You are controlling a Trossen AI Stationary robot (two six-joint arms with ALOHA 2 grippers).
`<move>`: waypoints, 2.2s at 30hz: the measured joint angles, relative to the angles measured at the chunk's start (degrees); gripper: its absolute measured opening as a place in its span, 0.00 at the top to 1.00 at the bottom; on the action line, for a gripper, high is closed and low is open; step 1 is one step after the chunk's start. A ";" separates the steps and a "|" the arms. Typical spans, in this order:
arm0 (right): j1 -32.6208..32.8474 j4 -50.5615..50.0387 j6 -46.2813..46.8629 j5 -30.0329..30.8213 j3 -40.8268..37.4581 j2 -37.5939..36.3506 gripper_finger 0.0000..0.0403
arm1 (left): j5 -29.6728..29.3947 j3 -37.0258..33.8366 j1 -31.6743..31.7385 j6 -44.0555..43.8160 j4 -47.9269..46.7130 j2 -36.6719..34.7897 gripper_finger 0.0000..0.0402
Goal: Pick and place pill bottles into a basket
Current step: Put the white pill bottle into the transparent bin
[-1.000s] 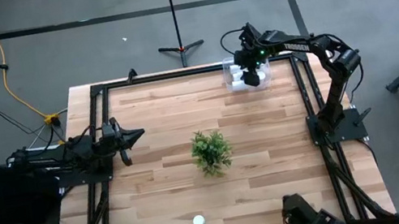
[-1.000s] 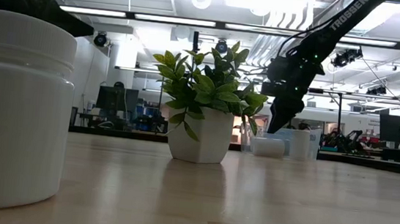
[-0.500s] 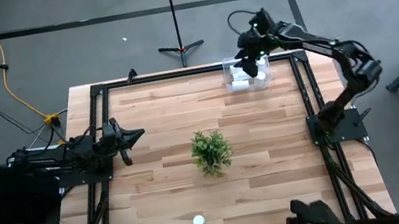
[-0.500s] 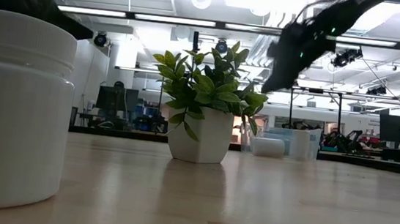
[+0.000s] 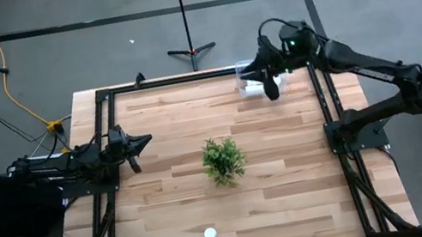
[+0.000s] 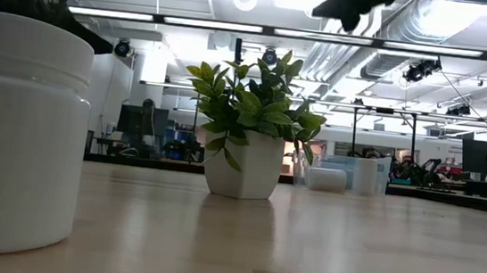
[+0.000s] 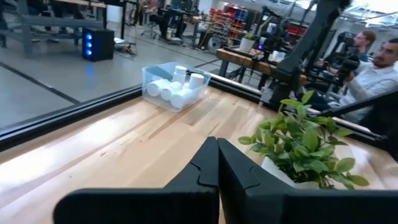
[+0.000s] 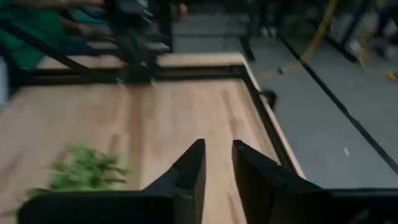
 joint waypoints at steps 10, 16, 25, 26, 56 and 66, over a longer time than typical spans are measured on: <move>9.95 38.99 18.00 5.81 -28.72 -13.06 0.99 | -0.09 0.00 0.00 -0.03 -1.02 0.00 0.94; 10.19 36.98 23.47 11.34 -41.99 -27.35 0.97 | -0.25 0.00 0.00 -0.07 -1.19 0.00 0.93; 11.19 19.32 24.76 11.20 -47.06 -48.93 1.00 | 0.27 0.00 0.00 -0.29 -1.34 -0.01 0.94; 11.74 17.67 24.78 11.27 -47.46 -50.56 1.00 | 0.16 0.00 0.00 -0.31 -1.32 -0.02 0.94; 27.26 24.69 24.03 25.03 -65.90 -68.61 1.00 | 1.64 0.00 0.00 -1.39 -4.74 -0.01 0.92; 27.21 26.31 22.56 32.07 -67.91 -68.48 1.00 | 2.96 0.00 0.00 -2.98 -4.56 -0.02 0.85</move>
